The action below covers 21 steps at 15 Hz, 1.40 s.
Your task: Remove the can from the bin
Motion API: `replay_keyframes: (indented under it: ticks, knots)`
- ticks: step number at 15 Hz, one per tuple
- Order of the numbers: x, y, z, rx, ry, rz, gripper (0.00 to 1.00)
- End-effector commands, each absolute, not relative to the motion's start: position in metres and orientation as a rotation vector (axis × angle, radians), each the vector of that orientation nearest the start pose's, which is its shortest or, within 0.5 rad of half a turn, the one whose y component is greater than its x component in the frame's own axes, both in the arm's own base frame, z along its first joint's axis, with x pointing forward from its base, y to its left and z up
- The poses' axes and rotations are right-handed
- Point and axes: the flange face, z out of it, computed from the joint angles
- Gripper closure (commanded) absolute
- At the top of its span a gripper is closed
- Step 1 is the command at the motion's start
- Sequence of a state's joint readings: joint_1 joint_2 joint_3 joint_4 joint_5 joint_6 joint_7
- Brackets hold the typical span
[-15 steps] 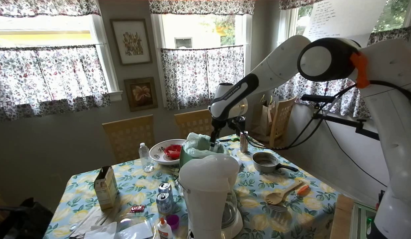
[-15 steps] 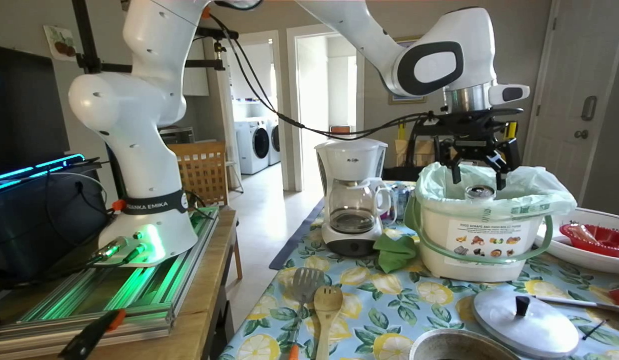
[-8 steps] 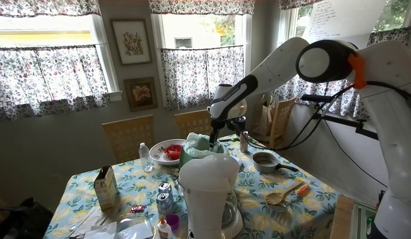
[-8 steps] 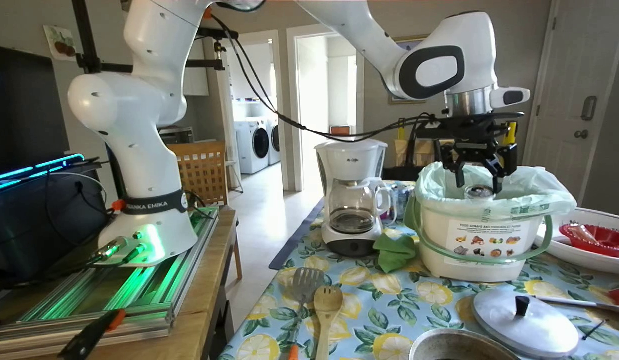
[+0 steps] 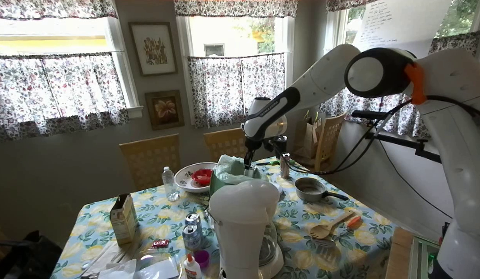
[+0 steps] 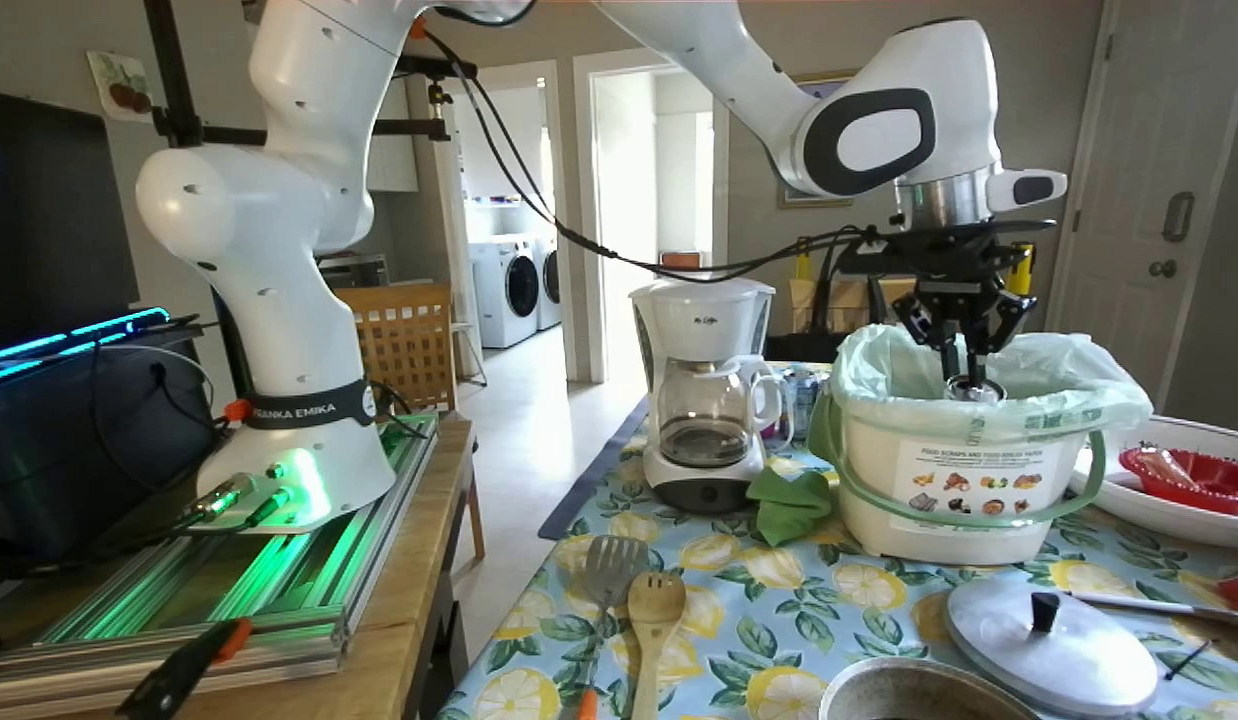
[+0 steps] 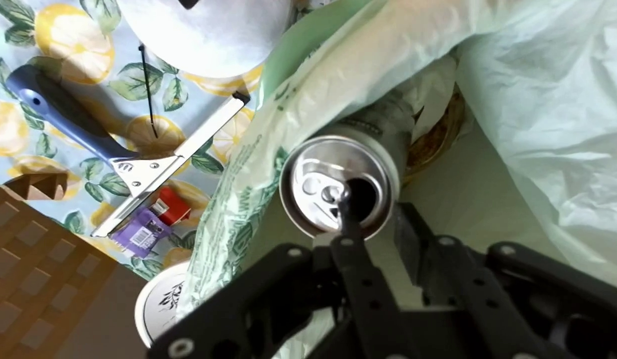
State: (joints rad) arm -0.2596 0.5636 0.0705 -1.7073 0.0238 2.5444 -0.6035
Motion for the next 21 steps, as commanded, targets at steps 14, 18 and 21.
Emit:
replay_keyframes:
  ticks: [14, 18, 21]
  knots:
    - [0.707, -0.155, 0.304, -3.116, -0.580, -0.533, 0.01]
    - [0.715, -0.161, 0.299, -3.097, -0.598, -0.504, 0.00]
    - [0.718, -0.162, 0.293, -3.074, -0.642, -0.474, 0.00]
